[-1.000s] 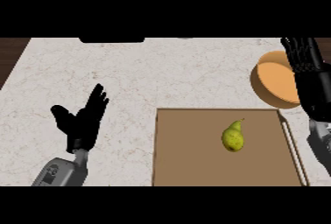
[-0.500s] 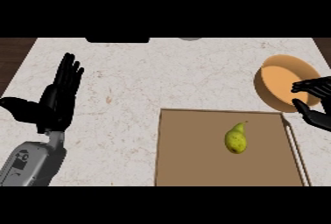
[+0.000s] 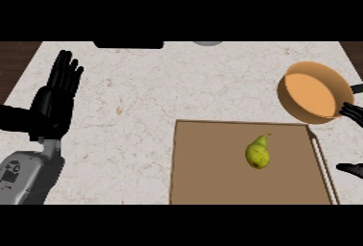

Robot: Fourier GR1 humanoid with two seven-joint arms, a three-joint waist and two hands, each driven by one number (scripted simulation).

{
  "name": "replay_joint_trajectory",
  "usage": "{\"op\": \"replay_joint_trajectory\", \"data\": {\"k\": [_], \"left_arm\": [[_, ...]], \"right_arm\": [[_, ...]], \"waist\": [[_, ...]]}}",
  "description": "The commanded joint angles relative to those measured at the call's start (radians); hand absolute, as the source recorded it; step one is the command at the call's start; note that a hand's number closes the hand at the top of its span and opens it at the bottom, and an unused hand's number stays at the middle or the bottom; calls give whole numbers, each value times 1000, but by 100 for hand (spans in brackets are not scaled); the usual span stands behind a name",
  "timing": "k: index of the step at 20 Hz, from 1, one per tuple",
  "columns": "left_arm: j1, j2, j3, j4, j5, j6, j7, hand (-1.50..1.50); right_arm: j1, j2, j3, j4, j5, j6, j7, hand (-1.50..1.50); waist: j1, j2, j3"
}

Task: Pick the pear from the tray and place it in the pot

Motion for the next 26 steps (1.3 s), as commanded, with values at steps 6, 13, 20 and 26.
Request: {"op": "replay_joint_trajectory", "data": {"k": [6,13,20,26], "left_arm": [[38,-17,8,-3,-4,-31,-13,0],[8,-36,40,-4,-45,-15,10,0],[-13,-38,75,-12,-63,-48,62,0],[62,-32,139,-29,-51,-138,7,0]], "right_arm": [[-120,-125,149,-33,233,82,45,-150],[-198,-30,194,-75,320,84,218,-150],[-142,60,191,-156,373,101,352,-150],[-168,125,164,-108,457,137,345,-150]], "waist": [[0,-7,-4],[-8,-8,-4],[-14,-8,-4],[-9,-7,-3]]}}
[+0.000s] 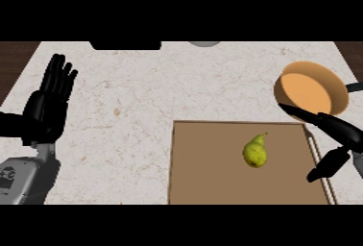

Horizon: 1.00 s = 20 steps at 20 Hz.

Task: Pick the pear from the tray and place it in the pot

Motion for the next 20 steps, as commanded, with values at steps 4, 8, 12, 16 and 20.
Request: {"op": "replay_joint_trajectory", "data": {"k": [4,8,12,16,20], "left_arm": [[-36,-51,18,28,-59,-6,22,0],[-28,-38,75,41,-23,-70,8,0],[-64,-80,60,40,-82,-35,36,0],[21,-82,43,-112,-101,-12,92,0],[-5,-61,119,-4,-71,-104,19,0]], "right_arm": [[56,80,-53,-132,68,5,65,-150],[98,89,-86,-128,116,-19,-14,-150],[144,149,-104,-229,148,-14,96,-150],[57,198,-81,-127,234,-43,143,-150],[83,259,-94,-105,281,-55,126,-150]], "waist": [[-5,0,0],[-6,0,0],[-7,0,0],[3,-1,0],[-1,0,0]]}}
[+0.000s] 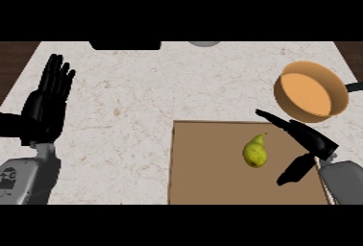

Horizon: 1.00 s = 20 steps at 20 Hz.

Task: Pick the pear from the tray and place it in the pot

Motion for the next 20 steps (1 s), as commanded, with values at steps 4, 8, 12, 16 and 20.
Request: {"op": "replay_joint_trajectory", "data": {"k": [4,8,12,16,20], "left_arm": [[-44,-49,1,77,-38,-15,-27,0],[-66,-47,20,52,-45,-1,10,0],[8,-73,2,-17,-52,-2,17,0],[-12,-6,49,2,-13,-71,26,0],[13,-35,38,-30,-27,-58,43,0]], "right_arm": [[-51,97,-9,119,99,-39,-45,-150],[-66,176,8,190,146,-100,-85,-150],[-64,189,-3,222,162,-94,-121,-150],[-132,205,27,253,211,-144,-243,150],[-79,199,29,222,245,-171,-301,150]], "waist": [[-1,1,0],[0,1,0],[3,1,0],[11,2,1],[3,0,0]]}}
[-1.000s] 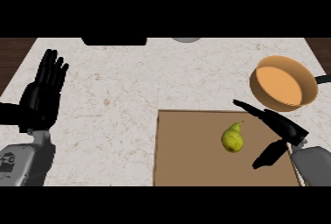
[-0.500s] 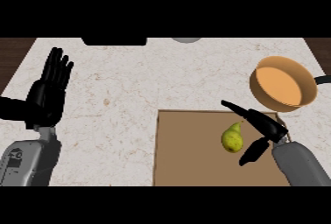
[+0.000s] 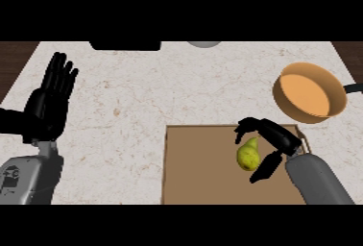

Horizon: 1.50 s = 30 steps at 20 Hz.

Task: Pick the pear from the tray and place it in the pot

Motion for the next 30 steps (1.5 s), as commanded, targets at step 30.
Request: {"op": "replay_joint_trajectory", "data": {"k": [30], "left_arm": [[43,-16,32,-7,-22,-15,-28,0]], "right_arm": [[193,282,424,-1236,763,-65,977,150]], "waist": [[-21,-2,8]]}}
